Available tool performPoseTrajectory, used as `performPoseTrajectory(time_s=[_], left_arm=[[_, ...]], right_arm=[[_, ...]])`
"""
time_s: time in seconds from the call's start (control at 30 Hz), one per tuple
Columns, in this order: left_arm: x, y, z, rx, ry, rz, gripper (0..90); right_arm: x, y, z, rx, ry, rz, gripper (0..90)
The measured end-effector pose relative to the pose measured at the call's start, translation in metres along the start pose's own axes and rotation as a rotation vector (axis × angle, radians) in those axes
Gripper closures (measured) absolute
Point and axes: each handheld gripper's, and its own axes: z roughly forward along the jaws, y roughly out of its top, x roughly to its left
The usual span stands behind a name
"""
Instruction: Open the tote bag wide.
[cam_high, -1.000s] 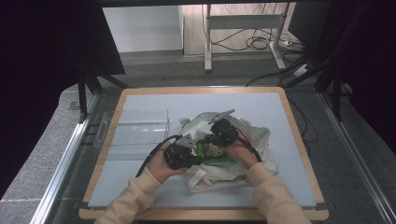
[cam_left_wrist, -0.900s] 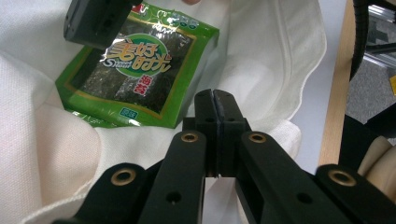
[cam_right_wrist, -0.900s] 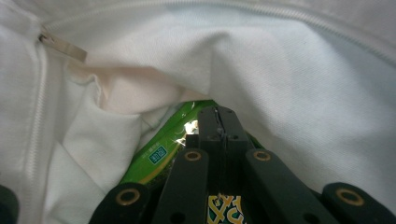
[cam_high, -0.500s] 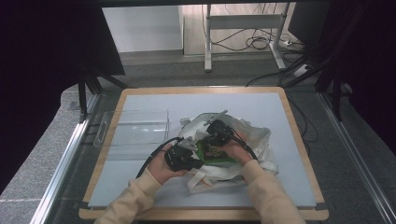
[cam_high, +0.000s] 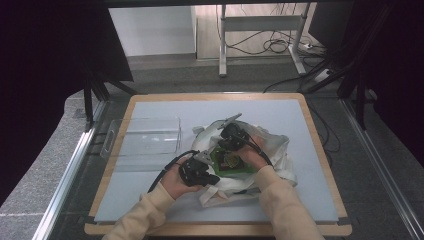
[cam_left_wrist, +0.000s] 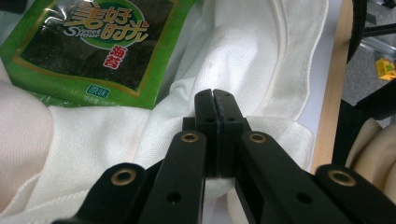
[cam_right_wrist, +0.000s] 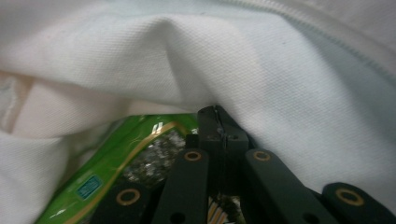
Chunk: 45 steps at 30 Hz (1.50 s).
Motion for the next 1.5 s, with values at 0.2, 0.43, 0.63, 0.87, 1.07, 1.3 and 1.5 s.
performPoseTrajectory(time_s=[0.2, 0.43, 0.63, 0.87, 1.07, 1.3, 1.5], left_arm=[[0.001, -0.001, 0.002, 0.005, -0.007, -0.008, 90.0], [0.002, -0.002, 0.003, 0.009, -0.006, -0.008, 90.0], [0.002, -0.002, 0.003, 0.008, -0.007, -0.008, 90.0], [0.001, -0.001, 0.003, 0.007, -0.005, -0.011, 90.0], [0.002, -0.002, 0.003, 0.008, -0.007, -0.011, 90.0], [0.003, -0.002, 0.003, 0.01, -0.01, -0.013, 90.0], [0.004, -0.002, 0.002, 0.006, -0.021, -0.021, 90.0]], right_arm=[[-0.01, 0.003, 0.002, -0.013, 0.0, 0.022, 89.5], [-0.021, 0.002, 0.009, -0.019, 0.003, 0.062, 89.5], [-0.012, -0.003, -0.003, -0.004, 0.002, 0.03, 89.4], [-0.016, -0.017, -0.014, 0.034, -0.032, 0.028, 89.4], [-0.022, -0.019, -0.013, 0.039, -0.067, 0.032, 89.5], [-0.026, -0.015, -0.011, 0.039, -0.107, 0.047, 89.5], [-0.038, -0.014, -0.012, 0.02, -0.128, 0.086, 89.5]])
